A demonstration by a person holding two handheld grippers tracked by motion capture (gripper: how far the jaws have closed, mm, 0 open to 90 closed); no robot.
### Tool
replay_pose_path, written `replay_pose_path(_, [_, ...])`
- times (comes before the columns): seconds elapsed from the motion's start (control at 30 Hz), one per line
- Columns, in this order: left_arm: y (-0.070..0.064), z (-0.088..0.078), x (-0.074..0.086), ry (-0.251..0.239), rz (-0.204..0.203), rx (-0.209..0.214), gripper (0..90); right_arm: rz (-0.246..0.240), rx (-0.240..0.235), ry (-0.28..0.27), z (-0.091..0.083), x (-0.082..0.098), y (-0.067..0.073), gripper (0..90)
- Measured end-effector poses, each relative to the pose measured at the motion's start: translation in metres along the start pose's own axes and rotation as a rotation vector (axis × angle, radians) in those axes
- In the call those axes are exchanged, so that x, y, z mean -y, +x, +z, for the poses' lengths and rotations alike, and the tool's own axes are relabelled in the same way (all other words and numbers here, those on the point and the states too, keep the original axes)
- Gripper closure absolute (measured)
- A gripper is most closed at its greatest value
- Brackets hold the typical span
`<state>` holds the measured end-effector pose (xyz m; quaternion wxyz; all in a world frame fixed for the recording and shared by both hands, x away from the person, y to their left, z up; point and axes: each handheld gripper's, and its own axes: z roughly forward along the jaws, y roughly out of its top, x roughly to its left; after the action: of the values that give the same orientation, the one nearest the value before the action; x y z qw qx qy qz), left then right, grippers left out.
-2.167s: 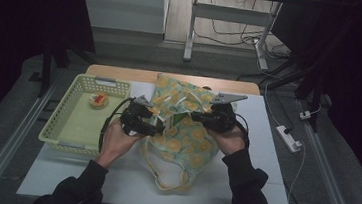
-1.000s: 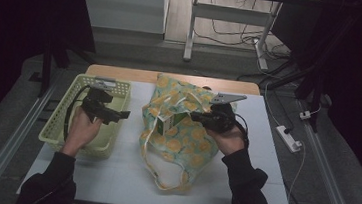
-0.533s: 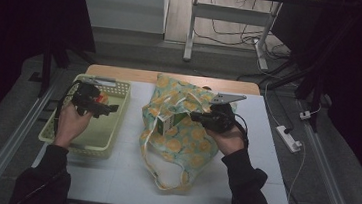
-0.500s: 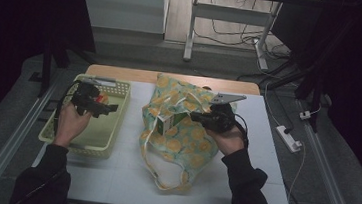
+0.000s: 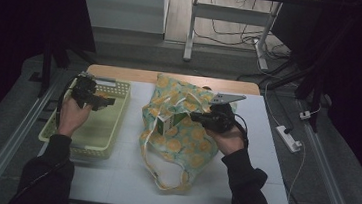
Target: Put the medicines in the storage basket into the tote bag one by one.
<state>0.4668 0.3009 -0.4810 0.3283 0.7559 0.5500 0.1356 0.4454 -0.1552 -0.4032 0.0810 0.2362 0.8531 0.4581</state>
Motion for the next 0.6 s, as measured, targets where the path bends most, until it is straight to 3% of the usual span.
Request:
replay_pose_path(0.4, [0.024, 0.020, 0.003, 0.093, -0.055, -0.061, 0.0, -0.002, -0.004, 0.004, 0.001, 0.000, 0.000, 90.0])
replay_pose_path(0.6, [0.029, 0.030, 0.002, 0.143, -0.054, -0.098, 0.0, -0.003, -0.005, 0.005, 0.002, 0.000, 0.000, 90.0])
